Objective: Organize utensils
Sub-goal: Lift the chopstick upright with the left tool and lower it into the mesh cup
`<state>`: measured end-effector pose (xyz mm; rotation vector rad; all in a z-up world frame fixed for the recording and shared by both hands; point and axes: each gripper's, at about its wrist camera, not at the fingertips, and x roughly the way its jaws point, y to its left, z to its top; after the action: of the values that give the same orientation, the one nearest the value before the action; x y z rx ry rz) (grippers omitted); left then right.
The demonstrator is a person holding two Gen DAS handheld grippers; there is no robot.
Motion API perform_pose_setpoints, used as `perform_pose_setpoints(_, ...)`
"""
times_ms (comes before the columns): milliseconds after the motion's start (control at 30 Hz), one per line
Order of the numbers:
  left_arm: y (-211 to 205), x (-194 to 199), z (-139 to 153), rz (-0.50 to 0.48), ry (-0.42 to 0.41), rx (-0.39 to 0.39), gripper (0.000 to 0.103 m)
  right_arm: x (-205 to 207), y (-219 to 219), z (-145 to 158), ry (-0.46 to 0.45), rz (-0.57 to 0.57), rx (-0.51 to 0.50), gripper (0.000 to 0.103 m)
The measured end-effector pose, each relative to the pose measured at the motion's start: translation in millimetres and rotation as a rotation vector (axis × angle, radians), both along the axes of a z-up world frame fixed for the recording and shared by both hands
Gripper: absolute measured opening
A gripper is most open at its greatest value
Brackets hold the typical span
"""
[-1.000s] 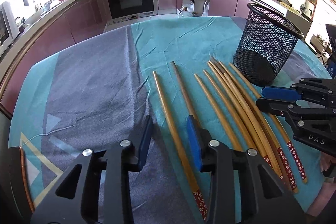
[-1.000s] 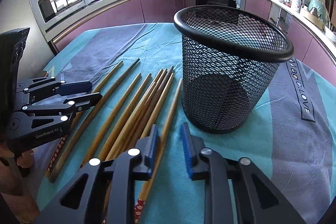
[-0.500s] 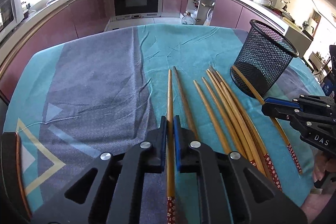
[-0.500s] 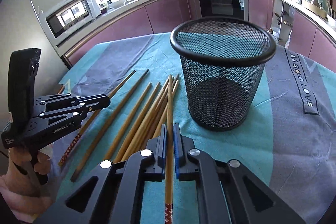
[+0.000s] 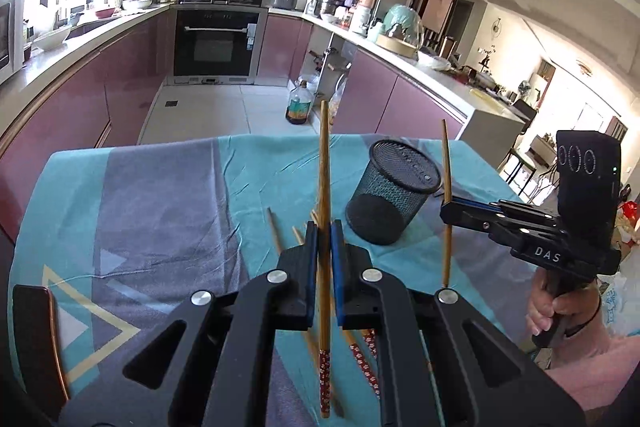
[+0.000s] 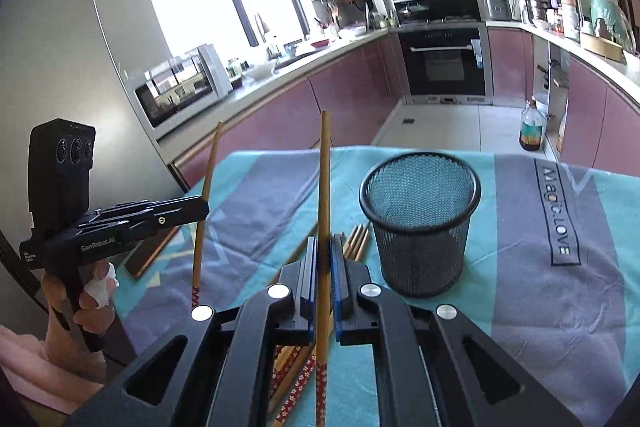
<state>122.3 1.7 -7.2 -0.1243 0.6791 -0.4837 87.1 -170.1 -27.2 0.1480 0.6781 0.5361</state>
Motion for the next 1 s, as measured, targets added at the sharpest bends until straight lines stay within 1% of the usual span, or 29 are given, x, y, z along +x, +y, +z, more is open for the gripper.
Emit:
perform_pose_setpoints(100,1.3,-12.1,21.8,-0.015,-0.042,-0.036,0.007,-2.7,-4.7,12.3,-0.039,0.001,0.024,0.005)
perform_pose_setpoints(267,0.3,-20.6,58.5,-0.023,-0.112,-0.100,0.007,-4.9,-10.6,35.2,-0.105,-0.001,0.043,0.005)
perform_pose_setpoints(433,-16.2,-14.7,87.9,-0.043,-0.160,-0.167,0.007,-1.4,-17.8,59.0,-0.165,-0.005,0.048,0.005)
perform_pose_setpoints(633,-47.0,-0.5,116.5,-0.048,-0.220,-0.190,0.007,9.0,-33.0,82.2,-0.226,-0.043,0.034,0.005)
perform_pose_setpoints(800,-74.7,23.1,129.0,-0.033,-0.268,-0.188,0.007,20.7,-46.9,93.5,-0.262,-0.083,0.023,0.005)
perform_pose_setpoints(933,-94.1,36.8,136.8,-0.025,-0.280,-0.199,0.007,31.1,-55.2,99.2,-0.274,-0.108,0.015,0.005)
perform_pose_setpoints(1000,-104.7,47.7,134.7,-0.021,-0.281,-0.204,0.007,38.8,-57.7,97.9,-0.272,-0.120,0.006,0.005)
